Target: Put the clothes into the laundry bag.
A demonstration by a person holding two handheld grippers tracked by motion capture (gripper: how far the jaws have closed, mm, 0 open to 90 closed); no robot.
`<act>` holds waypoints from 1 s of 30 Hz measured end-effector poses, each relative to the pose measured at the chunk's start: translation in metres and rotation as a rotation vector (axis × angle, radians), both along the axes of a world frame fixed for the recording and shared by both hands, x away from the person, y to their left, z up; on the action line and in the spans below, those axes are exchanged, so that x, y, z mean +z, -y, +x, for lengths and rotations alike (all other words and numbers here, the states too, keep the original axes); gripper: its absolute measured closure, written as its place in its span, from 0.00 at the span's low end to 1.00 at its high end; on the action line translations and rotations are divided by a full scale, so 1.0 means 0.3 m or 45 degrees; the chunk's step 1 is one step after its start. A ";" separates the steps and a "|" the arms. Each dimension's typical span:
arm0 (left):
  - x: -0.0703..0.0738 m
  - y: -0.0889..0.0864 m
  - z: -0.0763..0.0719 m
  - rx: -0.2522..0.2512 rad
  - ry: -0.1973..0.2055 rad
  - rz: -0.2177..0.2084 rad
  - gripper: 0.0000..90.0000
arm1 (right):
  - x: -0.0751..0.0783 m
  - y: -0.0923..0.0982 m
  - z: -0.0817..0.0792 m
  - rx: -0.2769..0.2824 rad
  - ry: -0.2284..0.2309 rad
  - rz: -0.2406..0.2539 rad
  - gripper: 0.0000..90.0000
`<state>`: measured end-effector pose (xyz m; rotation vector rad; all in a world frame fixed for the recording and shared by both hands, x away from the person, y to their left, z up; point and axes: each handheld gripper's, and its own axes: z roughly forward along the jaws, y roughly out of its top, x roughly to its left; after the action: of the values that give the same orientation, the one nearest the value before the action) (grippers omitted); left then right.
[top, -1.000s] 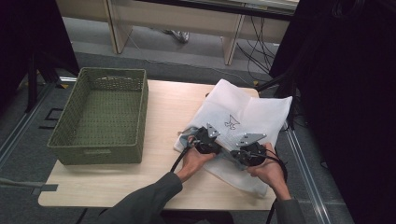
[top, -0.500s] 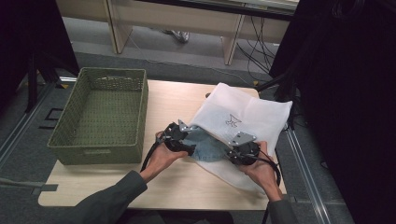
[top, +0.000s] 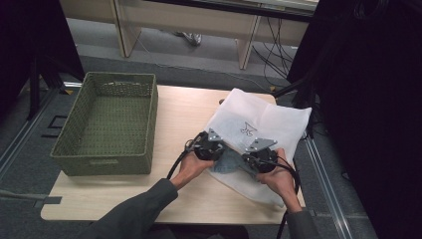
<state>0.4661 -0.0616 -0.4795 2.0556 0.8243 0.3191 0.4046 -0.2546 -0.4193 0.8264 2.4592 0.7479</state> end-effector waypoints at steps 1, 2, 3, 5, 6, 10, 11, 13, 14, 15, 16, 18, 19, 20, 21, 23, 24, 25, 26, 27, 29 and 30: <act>-0.010 0.024 0.013 0.005 -0.009 -0.018 0.88 | 0.000 0.004 0.000 0.027 0.010 0.006 1.00; -0.010 0.024 0.013 0.005 -0.009 -0.018 0.88 | 0.000 0.004 0.000 0.027 0.010 0.006 1.00; -0.031 0.045 0.033 0.000 -0.033 -0.005 0.87 | -0.002 0.010 -0.003 0.008 -0.019 0.010 1.00; -0.066 0.066 0.059 0.027 -0.046 -0.010 0.86 | -0.011 0.016 0.004 -0.015 -0.024 0.020 1.00; -0.062 0.064 0.059 0.009 -0.059 -0.019 0.84 | -0.016 0.018 0.007 -0.008 -0.020 0.019 1.00; -0.040 0.043 0.047 -0.065 -0.037 0.014 0.65 | -0.016 0.021 0.005 -0.014 -0.011 0.003 0.98; -0.029 0.024 0.044 -0.097 -0.045 0.040 0.58 | -0.018 0.021 0.009 -0.039 0.003 0.001 0.83; -0.024 0.007 0.038 -0.087 -0.046 0.050 0.50 | -0.027 0.015 0.010 -0.080 0.059 -0.040 0.71; -0.024 0.007 0.038 -0.087 -0.046 0.050 0.47 | -0.027 0.015 0.010 -0.080 0.059 -0.040 0.71; -0.024 0.001 0.032 -0.098 -0.053 0.043 0.47 | -0.032 0.011 0.010 -0.096 0.064 -0.055 0.66; -0.023 -0.008 0.018 -0.137 -0.052 0.061 0.43 | -0.038 -0.005 0.010 -0.109 0.085 -0.085 0.60; -0.022 -0.014 0.006 -0.156 -0.064 0.070 0.39 | -0.039 -0.022 0.012 -0.112 0.126 -0.147 0.59; -0.020 -0.017 0.001 -0.154 -0.065 0.081 0.37 | -0.042 -0.030 0.018 -0.119 0.137 -0.161 0.59; -0.020 -0.017 0.001 -0.154 -0.065 0.081 0.36 | -0.042 -0.030 0.018 -0.119 0.137 -0.161 0.59; -0.016 -0.027 -0.007 -0.149 -0.063 0.086 0.34 | -0.053 -0.045 0.039 -0.143 0.161 -0.200 0.58; -0.013 -0.034 -0.010 -0.151 -0.065 0.089 0.32 | -0.063 -0.057 0.059 -0.159 0.163 -0.206 0.62; -0.011 -0.044 -0.015 -0.147 -0.068 0.088 0.32 | -0.063 -0.057 0.059 -0.159 0.163 -0.206 0.62; -0.016 -0.054 -0.022 -0.152 -0.080 0.088 0.31 | -0.065 -0.062 0.072 -0.172 0.155 -0.224 0.78; -0.016 -0.054 -0.022 -0.152 -0.080 0.088 0.31 | -0.065 -0.062 0.072 -0.172 0.155 -0.224 0.78; -0.026 -0.057 -0.028 -0.157 -0.080 0.097 0.31 | -0.060 -0.048 0.083 -0.130 0.126 -0.183 0.93; -0.031 -0.052 -0.032 -0.158 -0.071 0.102 0.31 | -0.053 -0.041 0.081 -0.110 0.093 -0.149 1.00; -0.031 -0.052 -0.032 -0.158 -0.071 0.102 0.34 | -0.047 -0.042 0.074 -0.117 0.068 -0.131 1.00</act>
<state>0.4564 -0.0461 -0.4887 2.1881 0.7241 0.2303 0.4269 -0.2421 -0.4333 0.8632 2.3733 0.5972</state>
